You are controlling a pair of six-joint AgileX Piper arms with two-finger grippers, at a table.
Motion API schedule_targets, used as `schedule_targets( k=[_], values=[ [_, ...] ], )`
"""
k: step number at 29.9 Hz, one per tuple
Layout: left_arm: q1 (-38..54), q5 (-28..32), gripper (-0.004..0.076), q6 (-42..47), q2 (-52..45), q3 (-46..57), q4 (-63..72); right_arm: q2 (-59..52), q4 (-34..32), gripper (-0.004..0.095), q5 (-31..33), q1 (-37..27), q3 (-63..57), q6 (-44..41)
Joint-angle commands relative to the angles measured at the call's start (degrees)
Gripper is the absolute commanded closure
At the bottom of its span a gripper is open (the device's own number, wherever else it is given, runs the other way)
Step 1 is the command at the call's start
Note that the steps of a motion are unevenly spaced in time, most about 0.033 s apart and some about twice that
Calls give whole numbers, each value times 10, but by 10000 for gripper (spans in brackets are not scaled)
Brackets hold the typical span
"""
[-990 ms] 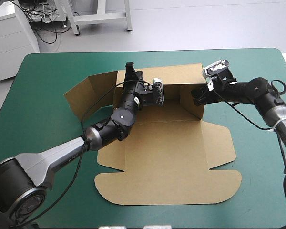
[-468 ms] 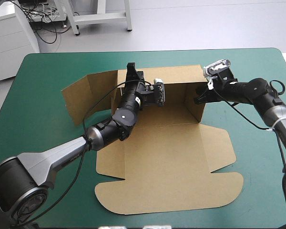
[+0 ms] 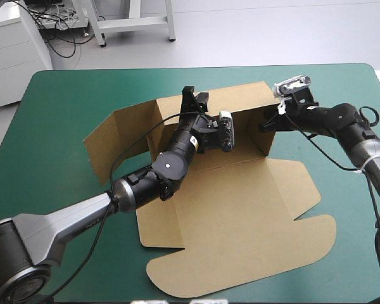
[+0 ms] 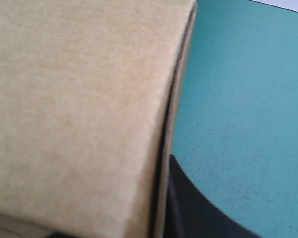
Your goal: Fold the box
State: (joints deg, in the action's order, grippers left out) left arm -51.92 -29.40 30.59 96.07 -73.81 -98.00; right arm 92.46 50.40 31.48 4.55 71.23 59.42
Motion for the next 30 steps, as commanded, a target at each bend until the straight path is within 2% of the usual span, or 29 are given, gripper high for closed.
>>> schedule_targets(
  k=[1,22,30],
  values=[
    [-19,-9,397,7,-41,-19,21,-29,41,930,28,2,16,10],
    [-107,59,397,6,-123,-22,201,-29,32,930,-4,2,17,-10],
    [-106,60,398,6,-158,-35,265,-29,10,930,-12,2,17,-30]
  ],
)
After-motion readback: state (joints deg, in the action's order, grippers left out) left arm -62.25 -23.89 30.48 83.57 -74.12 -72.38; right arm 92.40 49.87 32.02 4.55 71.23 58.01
